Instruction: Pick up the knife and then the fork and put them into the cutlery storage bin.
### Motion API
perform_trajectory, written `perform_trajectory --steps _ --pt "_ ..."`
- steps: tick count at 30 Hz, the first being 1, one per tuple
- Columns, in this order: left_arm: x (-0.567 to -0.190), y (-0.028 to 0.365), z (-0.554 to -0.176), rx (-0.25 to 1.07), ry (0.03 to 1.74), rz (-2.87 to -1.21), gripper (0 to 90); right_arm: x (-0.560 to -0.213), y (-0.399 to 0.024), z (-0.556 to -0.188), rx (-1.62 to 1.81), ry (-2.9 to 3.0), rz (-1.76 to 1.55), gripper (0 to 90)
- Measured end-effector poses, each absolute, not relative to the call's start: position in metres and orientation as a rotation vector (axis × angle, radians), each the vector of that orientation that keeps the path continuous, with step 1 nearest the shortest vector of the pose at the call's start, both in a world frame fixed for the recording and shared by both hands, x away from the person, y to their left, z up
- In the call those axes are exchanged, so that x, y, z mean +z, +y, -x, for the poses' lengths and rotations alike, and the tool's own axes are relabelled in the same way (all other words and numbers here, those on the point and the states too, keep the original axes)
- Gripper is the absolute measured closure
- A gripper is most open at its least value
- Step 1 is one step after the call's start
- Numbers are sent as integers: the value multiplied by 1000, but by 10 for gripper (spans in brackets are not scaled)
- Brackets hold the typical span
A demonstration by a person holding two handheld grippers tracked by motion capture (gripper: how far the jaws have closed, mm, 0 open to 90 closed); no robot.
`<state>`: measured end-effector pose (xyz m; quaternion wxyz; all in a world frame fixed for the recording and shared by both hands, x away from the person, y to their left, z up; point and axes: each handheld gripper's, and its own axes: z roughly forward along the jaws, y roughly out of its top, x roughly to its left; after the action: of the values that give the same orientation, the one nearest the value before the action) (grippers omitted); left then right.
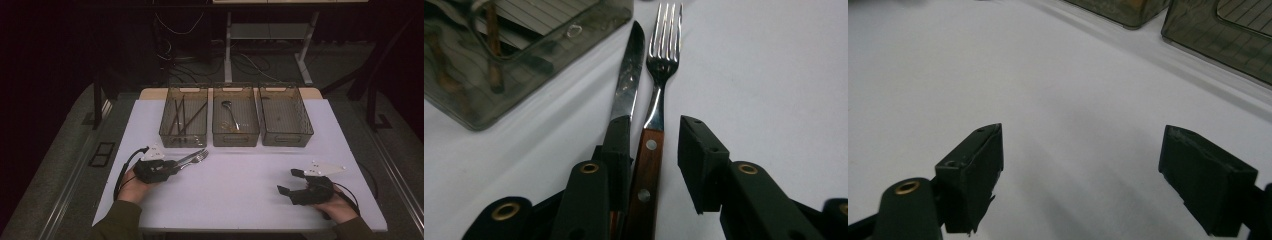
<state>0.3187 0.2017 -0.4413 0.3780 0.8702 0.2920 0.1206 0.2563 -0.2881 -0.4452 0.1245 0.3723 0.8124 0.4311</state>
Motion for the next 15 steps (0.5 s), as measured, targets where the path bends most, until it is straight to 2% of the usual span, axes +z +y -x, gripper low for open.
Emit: perform_trajectory --steps 6,15 --pt "-445 200 -319 290 746 -2274 710 -445 -288 -256 1257 2368 -1087 182" --pt "-447 201 -317 272 740 -2269 691 -445 -289 -256 1260 2364 -1088 182"
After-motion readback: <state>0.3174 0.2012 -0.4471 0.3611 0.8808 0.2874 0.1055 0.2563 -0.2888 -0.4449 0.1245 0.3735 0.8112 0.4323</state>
